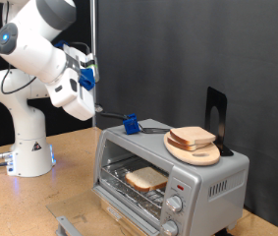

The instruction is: Make a piece of toast with the oven

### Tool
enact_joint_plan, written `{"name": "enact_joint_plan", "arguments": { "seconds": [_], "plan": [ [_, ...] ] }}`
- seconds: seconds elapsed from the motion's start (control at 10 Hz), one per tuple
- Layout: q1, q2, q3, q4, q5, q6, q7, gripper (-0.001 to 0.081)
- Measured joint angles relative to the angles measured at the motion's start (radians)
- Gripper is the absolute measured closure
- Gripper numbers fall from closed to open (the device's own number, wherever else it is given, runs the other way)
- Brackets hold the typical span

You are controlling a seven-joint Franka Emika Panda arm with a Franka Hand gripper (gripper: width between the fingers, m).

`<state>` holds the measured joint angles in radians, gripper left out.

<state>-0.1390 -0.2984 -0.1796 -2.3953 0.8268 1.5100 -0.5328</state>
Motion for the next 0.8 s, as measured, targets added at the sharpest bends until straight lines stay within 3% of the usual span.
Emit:
{"name": "enact_joint_plan", "arguments": {
  "seconds": [0.4, 0.6, 0.8],
  "plan": [
    [-0.054, 0.078, -0.065, 0.039, 0.023, 0.093, -0.012, 0.0124],
    [-0.061, 0.098, -0.074, 0.052, 0.023, 0.087, -0.028, 0.0124],
    [-0.063, 0.103, -0.082, 0.057, 0.056, 0.040, 0.114, 0.0124]
  ]
}}
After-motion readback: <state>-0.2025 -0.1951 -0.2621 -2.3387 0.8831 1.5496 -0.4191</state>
